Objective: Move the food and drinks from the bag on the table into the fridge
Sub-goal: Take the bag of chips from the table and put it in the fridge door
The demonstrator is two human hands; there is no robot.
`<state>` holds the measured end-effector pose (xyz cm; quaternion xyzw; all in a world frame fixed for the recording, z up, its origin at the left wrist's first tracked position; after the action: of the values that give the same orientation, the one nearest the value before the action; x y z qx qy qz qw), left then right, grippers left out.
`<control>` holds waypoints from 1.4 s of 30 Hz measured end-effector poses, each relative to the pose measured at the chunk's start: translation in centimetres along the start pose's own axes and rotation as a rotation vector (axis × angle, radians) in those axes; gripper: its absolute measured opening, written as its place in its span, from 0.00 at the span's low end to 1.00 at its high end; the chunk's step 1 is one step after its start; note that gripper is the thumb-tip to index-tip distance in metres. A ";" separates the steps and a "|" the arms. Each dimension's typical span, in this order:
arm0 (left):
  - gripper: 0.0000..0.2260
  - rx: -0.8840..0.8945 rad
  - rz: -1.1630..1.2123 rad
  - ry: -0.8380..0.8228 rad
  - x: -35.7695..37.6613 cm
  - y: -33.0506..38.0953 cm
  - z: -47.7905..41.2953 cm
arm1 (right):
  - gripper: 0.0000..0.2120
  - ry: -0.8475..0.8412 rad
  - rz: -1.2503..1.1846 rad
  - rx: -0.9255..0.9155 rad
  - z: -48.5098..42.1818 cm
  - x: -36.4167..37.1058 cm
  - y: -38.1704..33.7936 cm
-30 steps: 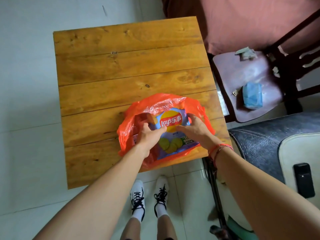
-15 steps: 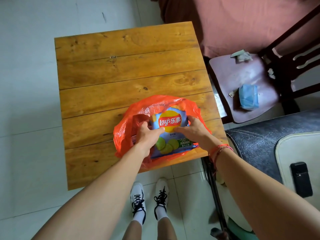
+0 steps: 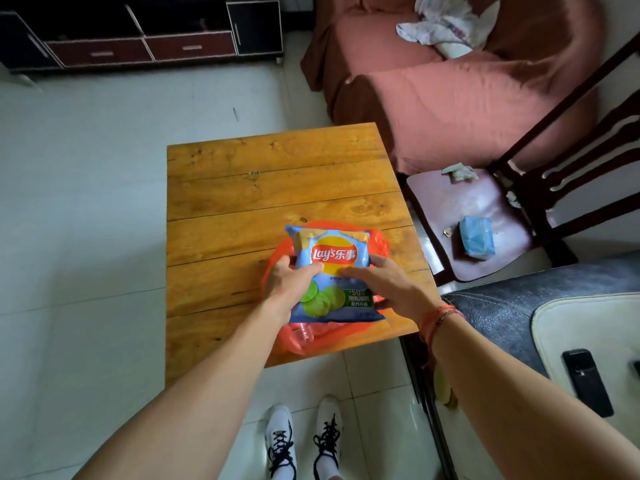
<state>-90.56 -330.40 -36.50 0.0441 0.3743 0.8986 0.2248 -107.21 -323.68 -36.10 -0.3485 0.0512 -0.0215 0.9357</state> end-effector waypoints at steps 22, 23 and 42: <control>0.18 0.708 0.106 -0.086 -10.0 19.7 23.0 | 0.22 -0.036 -0.015 -0.695 21.2 2.5 -21.3; 0.18 0.741 0.109 -0.095 -10.3 20.6 24.0 | 0.21 -0.050 -0.007 -0.725 22.3 2.4 -22.2; 0.21 1.092 0.132 -0.130 -12.7 28.2 34.4 | 0.26 -0.197 -0.016 -1.096 32.6 2.7 -31.0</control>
<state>-81.15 -330.97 8.82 0.2331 0.7676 0.5816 0.1350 -101.02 -326.13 8.46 -0.7849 -0.0356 0.0337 0.6177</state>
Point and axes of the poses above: each hand's wrist, its own z-axis away from the middle knuckle, its own x-axis out of the palm, y = z × x, the point moved 2 cm from there along -z, towards the middle knuckle, and after that the axes turned 8 degrees about -y, right-handed, at the moved point
